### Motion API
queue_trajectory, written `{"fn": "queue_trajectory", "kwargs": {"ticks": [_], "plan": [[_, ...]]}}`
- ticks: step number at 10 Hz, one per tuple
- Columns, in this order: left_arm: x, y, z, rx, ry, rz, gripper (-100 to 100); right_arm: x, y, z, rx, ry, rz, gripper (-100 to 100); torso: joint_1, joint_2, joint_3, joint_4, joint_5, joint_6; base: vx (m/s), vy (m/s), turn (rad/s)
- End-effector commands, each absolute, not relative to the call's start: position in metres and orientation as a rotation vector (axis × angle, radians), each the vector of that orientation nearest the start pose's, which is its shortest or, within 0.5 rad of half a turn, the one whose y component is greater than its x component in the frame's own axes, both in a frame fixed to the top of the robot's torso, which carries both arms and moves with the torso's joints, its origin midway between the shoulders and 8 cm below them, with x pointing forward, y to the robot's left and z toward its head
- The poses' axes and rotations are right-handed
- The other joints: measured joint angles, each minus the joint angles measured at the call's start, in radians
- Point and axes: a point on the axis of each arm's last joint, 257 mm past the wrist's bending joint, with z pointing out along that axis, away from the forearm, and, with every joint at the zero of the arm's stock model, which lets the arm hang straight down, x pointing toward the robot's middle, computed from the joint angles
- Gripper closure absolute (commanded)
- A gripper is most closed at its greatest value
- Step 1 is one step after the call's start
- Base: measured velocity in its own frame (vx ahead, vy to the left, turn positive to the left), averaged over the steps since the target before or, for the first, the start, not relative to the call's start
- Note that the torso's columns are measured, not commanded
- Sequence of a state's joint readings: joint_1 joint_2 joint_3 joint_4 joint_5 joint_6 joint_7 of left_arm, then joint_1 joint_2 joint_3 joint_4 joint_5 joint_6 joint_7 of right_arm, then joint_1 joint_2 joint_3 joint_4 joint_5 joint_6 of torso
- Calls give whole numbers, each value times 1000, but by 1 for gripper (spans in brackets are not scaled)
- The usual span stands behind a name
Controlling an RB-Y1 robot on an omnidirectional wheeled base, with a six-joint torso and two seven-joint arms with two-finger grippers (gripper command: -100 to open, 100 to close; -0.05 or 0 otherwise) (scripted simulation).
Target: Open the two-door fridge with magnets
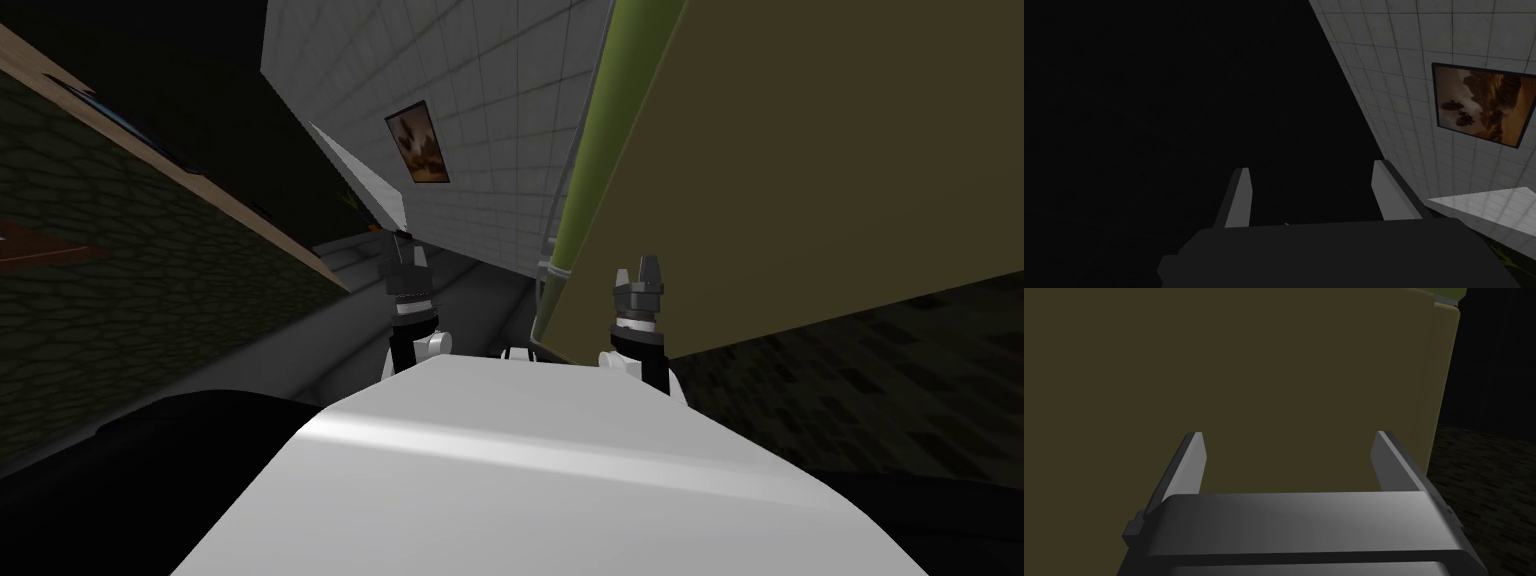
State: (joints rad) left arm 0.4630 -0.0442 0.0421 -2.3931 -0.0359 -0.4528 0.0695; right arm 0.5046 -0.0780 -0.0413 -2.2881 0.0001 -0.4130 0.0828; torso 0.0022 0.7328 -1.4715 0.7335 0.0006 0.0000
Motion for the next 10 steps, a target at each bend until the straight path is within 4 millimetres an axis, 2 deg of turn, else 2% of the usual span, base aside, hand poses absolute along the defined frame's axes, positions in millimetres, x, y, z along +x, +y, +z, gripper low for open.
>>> {"fn": "queue_trajectory", "kwargs": {"ticks": [1,10], "plan": [[326,285,77,-606,507,-1333,0,357,-287,4,558,830,1074,-100,0,3,-4,3,0,0,49,68,-35],[326,285,77,-606,507,-1333,0,364,-295,-25,228,1097,560,-100,-2,5,-5,4,0,0,76,95,-54]]}}
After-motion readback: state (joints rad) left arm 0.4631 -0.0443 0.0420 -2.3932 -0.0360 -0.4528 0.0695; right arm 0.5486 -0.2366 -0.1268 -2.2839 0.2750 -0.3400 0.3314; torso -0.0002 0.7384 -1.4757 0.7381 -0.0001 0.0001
